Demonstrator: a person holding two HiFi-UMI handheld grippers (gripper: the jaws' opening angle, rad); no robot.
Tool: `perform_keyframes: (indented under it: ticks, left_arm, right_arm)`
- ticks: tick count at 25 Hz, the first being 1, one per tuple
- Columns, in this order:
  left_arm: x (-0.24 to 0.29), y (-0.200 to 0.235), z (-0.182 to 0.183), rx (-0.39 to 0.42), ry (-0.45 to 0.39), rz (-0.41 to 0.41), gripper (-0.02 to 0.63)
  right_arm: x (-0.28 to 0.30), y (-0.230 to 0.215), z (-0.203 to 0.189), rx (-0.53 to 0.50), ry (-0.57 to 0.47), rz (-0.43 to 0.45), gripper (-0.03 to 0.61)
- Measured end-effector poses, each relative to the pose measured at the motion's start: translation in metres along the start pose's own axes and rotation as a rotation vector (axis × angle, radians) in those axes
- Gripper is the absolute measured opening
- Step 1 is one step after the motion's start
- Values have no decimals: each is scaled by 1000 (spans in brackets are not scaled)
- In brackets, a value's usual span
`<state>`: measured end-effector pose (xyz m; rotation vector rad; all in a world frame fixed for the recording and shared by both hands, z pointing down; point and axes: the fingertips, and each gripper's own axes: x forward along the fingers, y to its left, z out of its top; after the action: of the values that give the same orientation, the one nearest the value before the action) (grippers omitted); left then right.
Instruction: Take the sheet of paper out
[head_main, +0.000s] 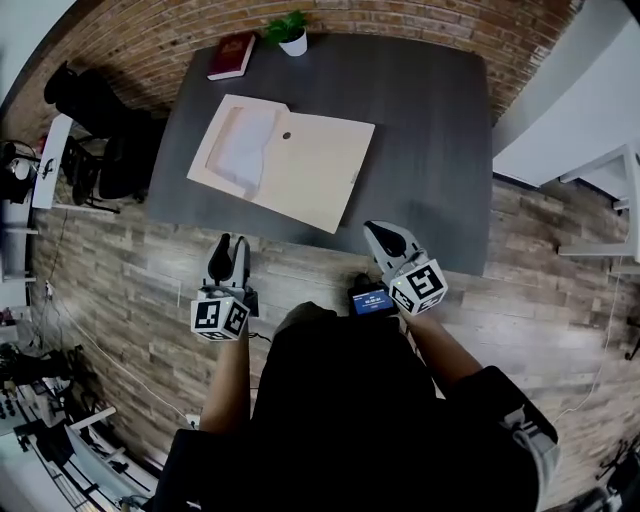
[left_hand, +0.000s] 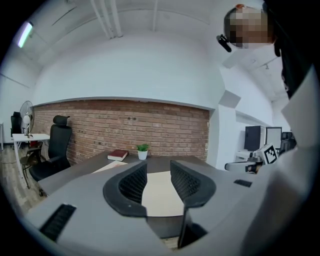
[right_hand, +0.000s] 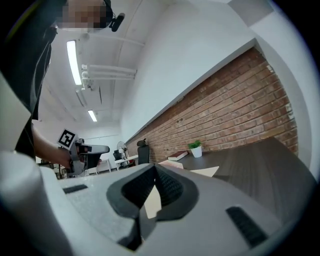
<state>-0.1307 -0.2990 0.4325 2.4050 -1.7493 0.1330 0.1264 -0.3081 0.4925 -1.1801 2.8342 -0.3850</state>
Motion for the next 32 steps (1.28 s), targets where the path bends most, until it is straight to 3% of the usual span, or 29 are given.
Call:
perform_keyframes:
  ticks: [6, 12, 19, 32]
  left_arm:
    - [41, 11, 4, 53, 37, -38, 138]
    - [87, 39, -13, 25, 93, -80, 138]
    - [157, 91, -30, 67, 212, -151, 141]
    - [284, 155, -89, 183, 479, -397, 147]
  right_arm:
    - [26, -5, 15, -6, -14, 24, 4]
    - [64, -13, 14, -27, 27, 34, 3]
    - [127, -30, 20, -24, 74, -42, 3]
    - [238, -60, 31, -27, 133, -217, 3]
